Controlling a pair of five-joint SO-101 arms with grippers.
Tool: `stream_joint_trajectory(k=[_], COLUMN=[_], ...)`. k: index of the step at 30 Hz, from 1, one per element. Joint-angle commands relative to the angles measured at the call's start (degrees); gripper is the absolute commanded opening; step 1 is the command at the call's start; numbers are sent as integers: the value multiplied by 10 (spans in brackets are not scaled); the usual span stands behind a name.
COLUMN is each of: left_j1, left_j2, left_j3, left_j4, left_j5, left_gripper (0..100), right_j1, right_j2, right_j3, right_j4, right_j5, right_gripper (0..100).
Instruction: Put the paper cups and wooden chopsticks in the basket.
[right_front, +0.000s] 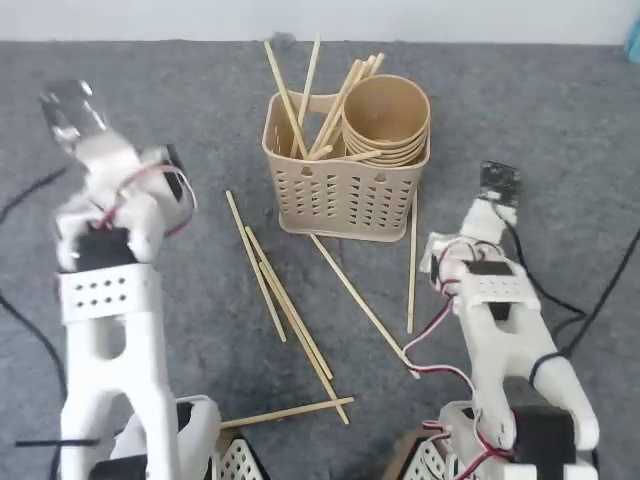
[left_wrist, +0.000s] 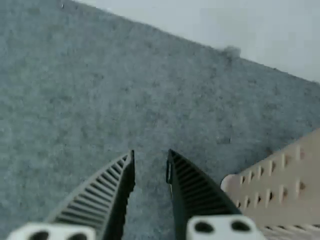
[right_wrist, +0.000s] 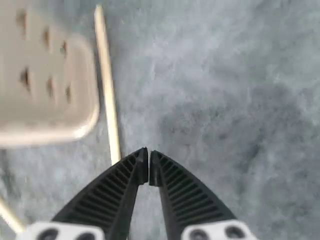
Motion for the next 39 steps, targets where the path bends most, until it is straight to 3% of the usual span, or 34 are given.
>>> stream_joint_trajectory(k=[1, 4, 8, 16, 30, 34, 39], left_j1=[-17, -18, -19, -20, -16, -17, -19], left_j2=[-18, 3, 91, 265, 272, 272, 272], left_j3=[112, 162, 105, -24, -32, -31, -30], left_j4=[-144, -229, -193, -159, -161, -161, -161], left_j5=[43, 60, 59, 57, 55, 55, 55], left_gripper=[102, 117, 175, 181, 181, 181, 181], right_j1=[-15, -15, -20, -81, -80, -80, -61], right_j2=[19, 32, 41, 35, 100, 167, 174], right_j3=[-35, -46, -53, -51, -74, -140, -165], right_j4=[15, 15, 15, 30, -4, 50, 95], right_j5=[4, -9, -10, -11, -11, -11, -11], right_gripper=[119, 148, 147, 147, 147, 143, 6])
